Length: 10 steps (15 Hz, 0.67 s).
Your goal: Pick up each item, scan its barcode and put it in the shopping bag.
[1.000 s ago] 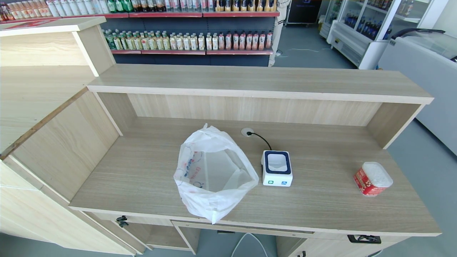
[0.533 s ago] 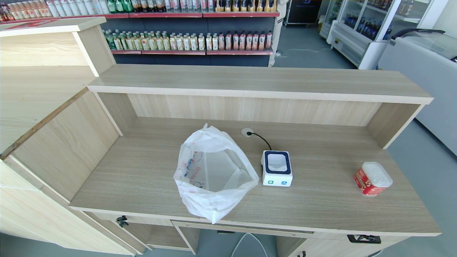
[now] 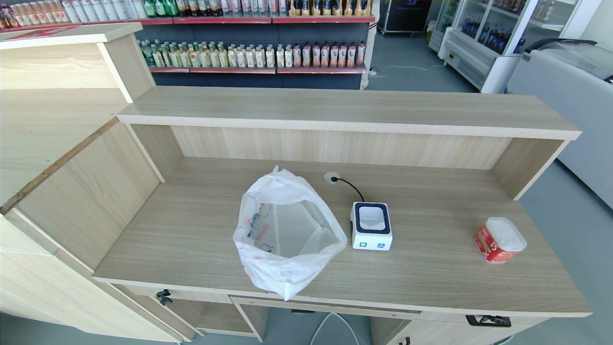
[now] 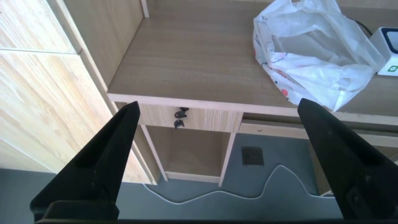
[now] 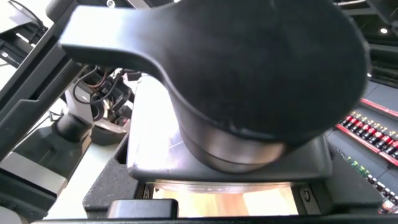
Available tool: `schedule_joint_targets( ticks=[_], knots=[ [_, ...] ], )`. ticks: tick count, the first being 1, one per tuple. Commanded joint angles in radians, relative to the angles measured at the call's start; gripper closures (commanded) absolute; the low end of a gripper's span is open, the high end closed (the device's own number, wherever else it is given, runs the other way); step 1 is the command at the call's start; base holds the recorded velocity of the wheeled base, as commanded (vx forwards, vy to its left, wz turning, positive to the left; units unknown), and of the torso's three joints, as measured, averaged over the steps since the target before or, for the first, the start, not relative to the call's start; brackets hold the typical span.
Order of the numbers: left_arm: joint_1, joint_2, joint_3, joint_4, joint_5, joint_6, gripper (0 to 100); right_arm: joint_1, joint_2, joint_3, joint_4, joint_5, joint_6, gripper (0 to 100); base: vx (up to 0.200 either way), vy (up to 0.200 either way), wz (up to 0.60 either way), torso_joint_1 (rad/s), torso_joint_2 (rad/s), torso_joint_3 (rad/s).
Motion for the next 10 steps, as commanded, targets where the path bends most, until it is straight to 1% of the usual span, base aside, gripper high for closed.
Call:
schedule_joint_targets(
  ticks=[1, 7, 10],
  knots=[
    [0.000, 0.000, 0.000, 0.000, 0.000, 0.000, 0, -0.001, 0.019, -0.008, -0.001, 0.000, -0.001, 100, 0.000, 0.000, 0.00, 0.000, 0.00, 0.000],
    [0.000, 0.000, 0.000, 0.000, 0.000, 0.000, 0, 0.001, 0.067, -0.006, -0.009, -0.001, -0.014, 100, 0.000, 0.000, 0.00, 0.000, 0.00, 0.000],
    [0.000, 0.000, 0.000, 0.000, 0.000, 0.000, 0, 0.001, 0.034, -0.009, -0.001, -0.003, -0.011, 100, 0.000, 0.000, 0.00, 0.000, 0.00, 0.000]
  ],
)
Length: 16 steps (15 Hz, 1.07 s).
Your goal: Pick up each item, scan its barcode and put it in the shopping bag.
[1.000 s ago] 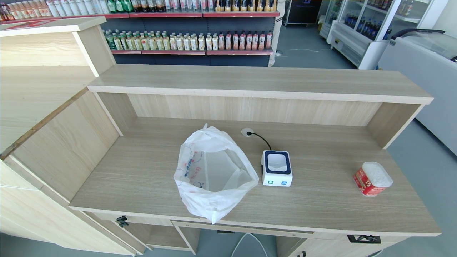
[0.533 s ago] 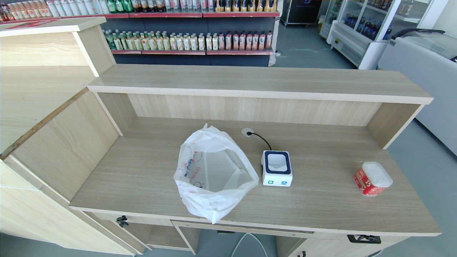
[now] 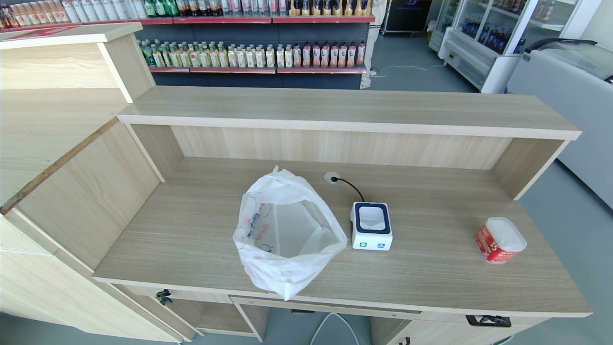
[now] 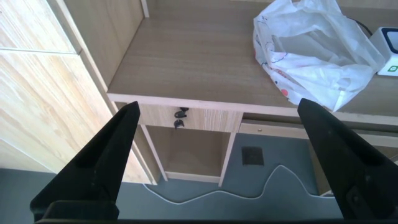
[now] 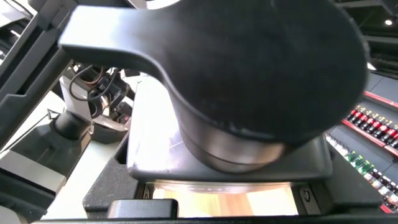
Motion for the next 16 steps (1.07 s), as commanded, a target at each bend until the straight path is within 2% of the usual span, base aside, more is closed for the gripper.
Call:
schedule_joint_targets(
  ticks=[1, 4, 7, 8, 9, 10, 12, 13, 14, 15, 16],
  knots=[
    [0.000, 0.000, 0.000, 0.000, 0.000, 0.000, 0, -0.005, -0.043, 0.005, 0.018, -0.010, 0.009, 100, 0.000, 0.000, 0.00, 0.000, 0.00, 0.000],
    [0.000, 0.000, 0.000, 0.000, 0.000, 0.000, 0, -0.006, -0.066, 0.022, 0.058, -0.078, 0.012, 100, 0.000, 0.000, 0.00, 0.000, 0.00, 0.000],
    [0.000, 0.000, 0.000, -0.001, 0.000, 0.000, 0, -0.019, 0.006, 0.006, 0.059, -0.112, 0.009, 100, 0.000, 0.000, 0.00, 0.000, 0.00, 0.000],
    [0.000, 0.000, 0.000, 0.000, 0.000, 0.000, 0, -0.051, 0.061, -0.015, 0.067, -0.173, 0.014, 100, 0.000, 0.000, 0.00, 0.000, 0.00, 0.000],
    [0.000, 0.000, 0.000, -0.001, 0.000, 0.000, 0, -0.100, 0.138, -0.058, 0.108, -0.293, 0.015, 100, 0.000, 0.000, 0.00, 0.000, 0.00, 0.000],
    [0.000, 0.000, 0.000, 0.000, 0.000, 0.000, 0, -0.109, 0.178, -0.090, 0.176, -0.411, 0.017, 100, 0.000, 0.000, 0.00, 0.000, 0.00, 0.000],
    [0.000, 0.000, 0.000, 0.000, 0.000, 0.000, 0, -0.105, 0.190, -0.142, 0.335, -0.550, 0.055, 100, 0.000, 0.000, 0.00, 0.000, 0.00, 0.000],
    [0.000, 0.000, 0.000, 0.000, 0.000, 0.000, 0, -0.106, 0.188, -0.250, 0.519, -0.592, 0.127, 100, 0.000, 0.000, 0.00, 0.000, 0.00, 0.000],
    [0.000, 0.000, 0.000, 0.000, 0.000, 0.000, 0, -0.112, 0.176, -0.319, 0.639, -0.595, 0.149, 100, 0.000, 0.000, 0.00, 0.000, 0.00, 0.000],
    [0.000, 0.000, 0.000, 0.000, 0.000, 0.000, 0, -0.140, 0.146, -0.417, 0.837, -0.596, 0.181, 100, 0.000, 0.000, 0.00, 0.000, 0.00, 0.000],
    [0.000, 0.000, 0.000, 0.000, 0.000, 0.000, 0, -0.209, 0.110, -0.458, 1.019, -0.596, 0.213, 100, 0.000, 0.000, 0.00, 0.000, 0.00, 0.000]
  ],
)
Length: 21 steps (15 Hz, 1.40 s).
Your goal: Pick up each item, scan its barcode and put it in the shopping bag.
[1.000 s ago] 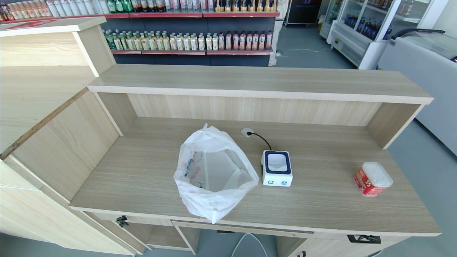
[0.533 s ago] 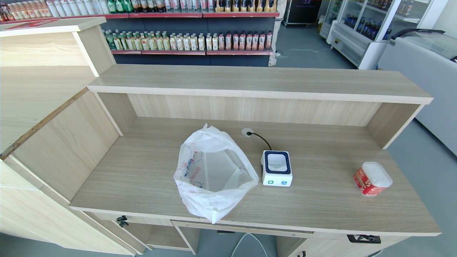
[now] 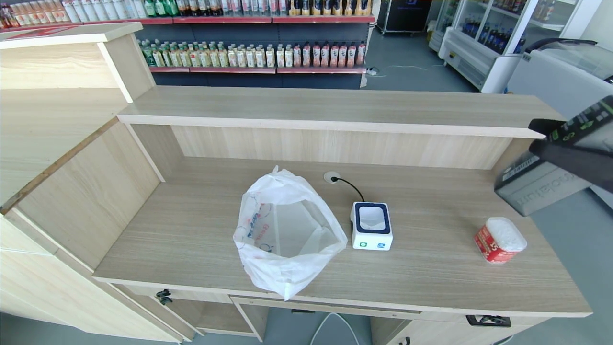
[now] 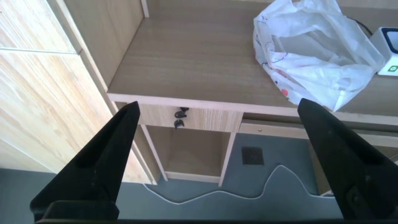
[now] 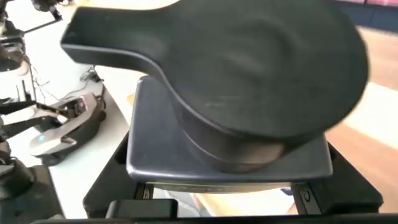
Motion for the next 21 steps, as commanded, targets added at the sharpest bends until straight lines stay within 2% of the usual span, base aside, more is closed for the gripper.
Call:
schedule_joint_targets(
  ticks=[1, 2, 3, 4, 5, 7, 11, 14, 17, 19, 21],
  knots=[
    [0.001, 0.000, 0.000, 0.000, 0.000, 0.000, 0, -0.092, -0.080, -0.137, 0.268, 0.004, 0.076, 100, 0.000, 0.000, 0.00, 0.000, 0.00, 0.000],
    [0.001, 0.000, 0.000, 0.000, 0.000, 0.000, 0, -0.094, -0.106, -0.134, 0.337, 0.021, 0.136, 100, 0.000, 0.000, 0.00, 0.000, 0.00, 0.000],
    [0.001, 0.000, 0.000, 0.000, 0.000, 0.000, 0, -0.132, -0.117, -0.138, 0.362, 0.010, 0.222, 100, 0.000, 0.000, 0.00, 0.000, 0.00, 0.000],
    [0.001, 0.000, 0.000, 0.000, 0.000, 0.000, 0, -0.236, -0.091, -0.143, 0.380, 0.008, 0.246, 100, 0.000, 0.000, 0.00, 0.000, 0.00, 0.000],
    [-0.001, 0.000, 0.000, 0.000, 0.000, 0.000, 0, -0.335, -0.042, -0.138, 0.380, 0.008, 0.232, 100, 0.000, 0.000, 0.00, 0.000, 0.00, 0.000],
    [0.001, 0.000, 0.000, 0.000, 0.000, 0.000, 0, -0.408, 0.102, -0.128, 0.371, -0.036, 0.174, 100, 0.000, 0.000, 0.00, 0.000, 0.00, 0.000],
    [0.001, 0.000, 0.000, 0.000, 0.000, 0.000, 0, -0.315, 0.239, -0.117, 0.366, -0.222, 0.110, 100, 0.000, 0.000, 0.00, 0.000, 0.00, 0.000],
    [0.001, 0.000, 0.000, 0.000, 0.000, 0.000, 0, -0.170, 0.233, -0.129, 0.511, -0.464, 0.107, 100, 0.000, 0.000, 0.00, 0.000, 0.00, 0.000],
    [0.001, 0.000, 0.000, 0.000, 0.000, 0.000, 0, -0.097, 0.213, -0.117, 0.517, -0.785, 0.108, 100, 0.000, 0.000, 0.00, 0.000, 0.00, 0.000],
    [0.001, 0.000, 0.000, 0.000, 0.000, 0.000, 0, -0.088, 0.217, -0.120, 0.514, -0.846, 0.108, 100, 0.000, 0.000, 0.00, 0.000, 0.00, 0.000],
    [0.001, 0.000, 0.000, 0.000, 0.000, 0.000, 0, -0.086, 0.214, -0.120, 0.520, -0.845, 0.107, 100, 0.000, 0.000, 0.00, 0.000, 0.00, 0.000]
  ],
)
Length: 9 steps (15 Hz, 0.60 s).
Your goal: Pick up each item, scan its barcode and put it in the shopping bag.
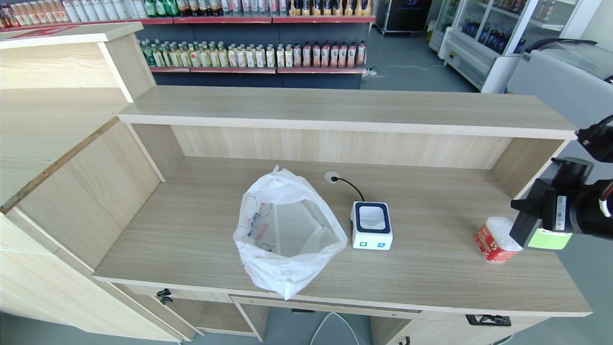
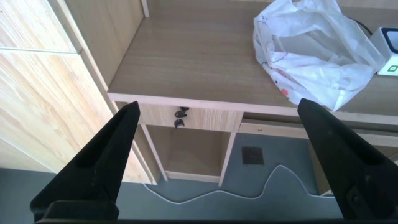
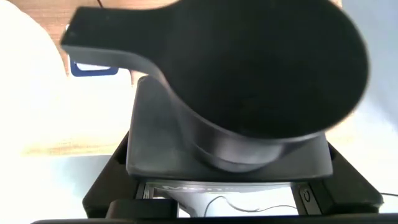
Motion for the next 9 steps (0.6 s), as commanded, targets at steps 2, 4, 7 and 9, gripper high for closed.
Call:
schedule_joint_targets(
  ticks=[2, 4, 7, 9],
  knots=[
    [0.001, 0.000, 0.000, 0.000, 0.000, 0.000, 0, 0.017, -0.012, 0.011, 0.002, 0.000, -0.009, 100, 0.000, 0.000, 0.00, 0.000, 0.00, 0.000],
    [0.001, 0.000, 0.000, 0.000, 0.000, 0.000, 0, 0.019, -0.023, 0.021, 0.003, 0.001, -0.036, 100, 0.000, 0.000, 0.60, 0.000, 0.00, 0.005],
    [0.001, 0.000, 0.000, 0.000, 0.000, 0.000, 0, 0.020, -0.012, 0.014, 0.000, 0.001, -0.046, 100, 0.000, 0.000, 0.60, 0.004, 0.00, -0.001],
    [0.001, 0.000, 0.000, 0.000, 0.000, 0.000, 0, 0.019, 0.005, 0.012, -0.006, 0.001, -0.046, 100, 0.000, 0.000, 0.60, 0.012, 0.00, 0.002]
  ],
)
